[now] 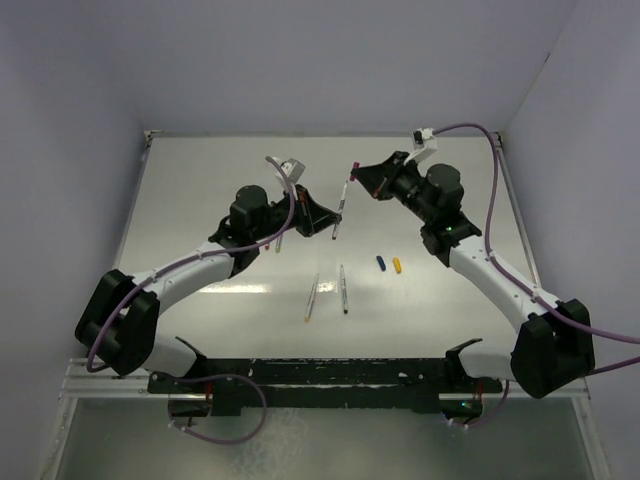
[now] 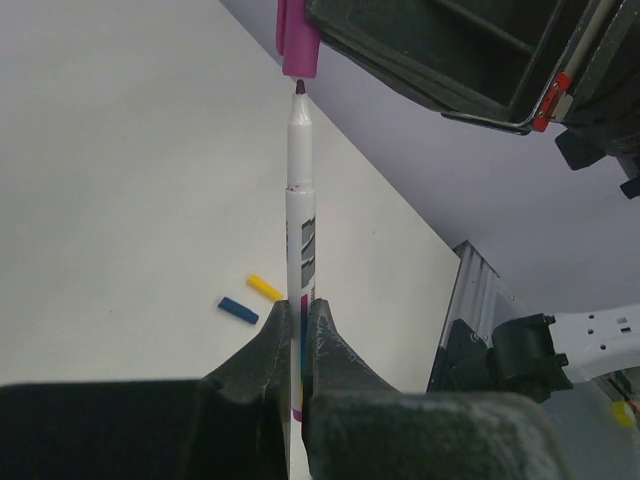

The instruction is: Insert the pens into the pen caps

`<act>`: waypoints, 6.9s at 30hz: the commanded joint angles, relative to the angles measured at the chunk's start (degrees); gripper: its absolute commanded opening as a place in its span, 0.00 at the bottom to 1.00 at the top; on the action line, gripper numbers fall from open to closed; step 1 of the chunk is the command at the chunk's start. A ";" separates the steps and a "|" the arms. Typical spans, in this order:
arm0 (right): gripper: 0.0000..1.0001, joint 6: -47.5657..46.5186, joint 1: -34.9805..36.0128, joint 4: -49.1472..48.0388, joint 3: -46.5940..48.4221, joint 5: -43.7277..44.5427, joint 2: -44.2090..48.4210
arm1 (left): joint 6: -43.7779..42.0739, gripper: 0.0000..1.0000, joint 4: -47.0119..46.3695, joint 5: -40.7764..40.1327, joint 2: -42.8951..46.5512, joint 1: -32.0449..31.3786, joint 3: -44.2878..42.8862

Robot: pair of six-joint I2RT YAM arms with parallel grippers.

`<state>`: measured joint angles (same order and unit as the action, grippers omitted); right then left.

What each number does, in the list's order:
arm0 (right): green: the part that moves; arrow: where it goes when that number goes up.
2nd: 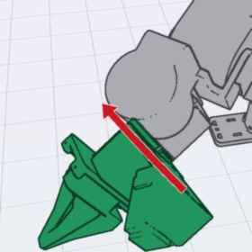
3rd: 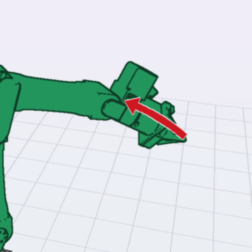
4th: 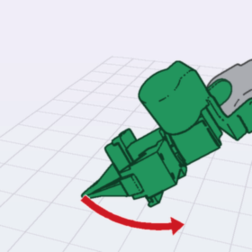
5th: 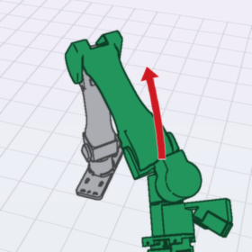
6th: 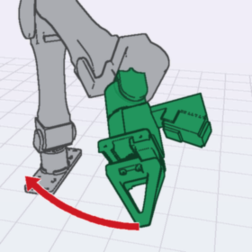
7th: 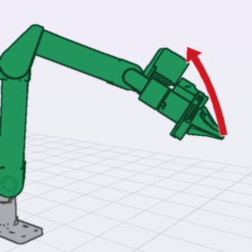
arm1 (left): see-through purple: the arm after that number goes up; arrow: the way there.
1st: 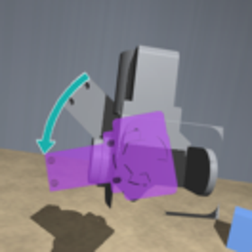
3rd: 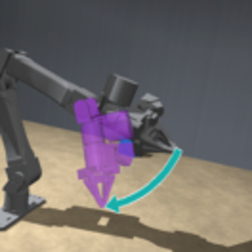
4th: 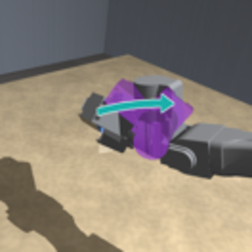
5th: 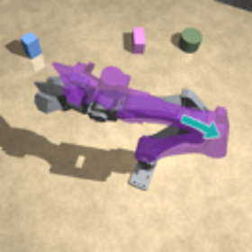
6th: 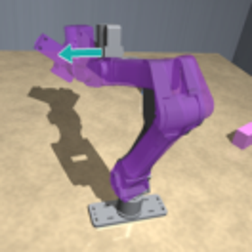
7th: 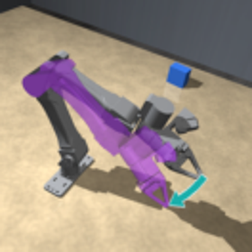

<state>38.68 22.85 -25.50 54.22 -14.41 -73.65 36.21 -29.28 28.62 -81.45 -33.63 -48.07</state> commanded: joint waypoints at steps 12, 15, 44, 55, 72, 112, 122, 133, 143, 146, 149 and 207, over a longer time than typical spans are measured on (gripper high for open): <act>0.00 2.98 0.09 -9.52 -0.73 -3.62 1.58 | 3.85 0.00 -7.94 3.39 -1.50 0.23 -3.01; 0.00 2.70 0.04 -9.29 -0.95 -3.60 1.75 | 3.74 0.00 -7.94 3.06 -1.12 0.24 -2.82; 0.00 1.77 0.10 -0.78 -0.16 -10.90 0.16 | 2.57 0.00 -7.59 -0.29 -0.10 0.78 -3.11; 0.00 2.13 0.26 0.81 0.96 -22.37 -5.43 | 5.77 0.00 -14.27 -0.89 0.25 2.18 -1.93; 0.00 -4.34 0.91 8.32 1.66 -33.91 -10.76 | 14.93 0.00 -28.14 2.18 -1.78 8.46 -1.33; 0.51 -15.14 6.57 27.65 19.65 -9.23 -5.54 | -7.54 0.00 18.39 -1.75 3.80 12.88 -3.59; 0.51 -18.08 6.59 32.78 17.21 8.20 1.77 | -16.52 0.00 40.36 -9.23 -10.89 11.71 -17.41; 0.51 -15.93 6.55 33.32 12.90 9.49 3.98 | -17.84 0.00 49.54 -18.88 -25.56 9.85 -25.91; 0.51 -15.74 6.59 33.67 11.97 9.58 4.65 | -15.86 0.01 49.61 -19.57 -30.73 9.85 -29.72; 0.51 -15.78 6.58 33.67 11.71 9.73 4.74 | -15.49 0.07 49.55 -19.39 -31.28 9.89 -29.97; 0.51 -15.65 6.59 33.52 11.29 9.84 4.83 | -15.34 0.11 49.59 -19.39 -31.54 9.90 -29.97; 0.66 -6.08 -7.82 40.29 -3.06 20.70 -0.49 | -11.85 0.40 61.99 -27.72 -10.23 -15.74 -14.06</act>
<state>32.60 15.09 16.43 52.07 5.45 -74.24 22.20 34.81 0.89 -91.81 -47.97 -62.00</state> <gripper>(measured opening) 0.657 0.395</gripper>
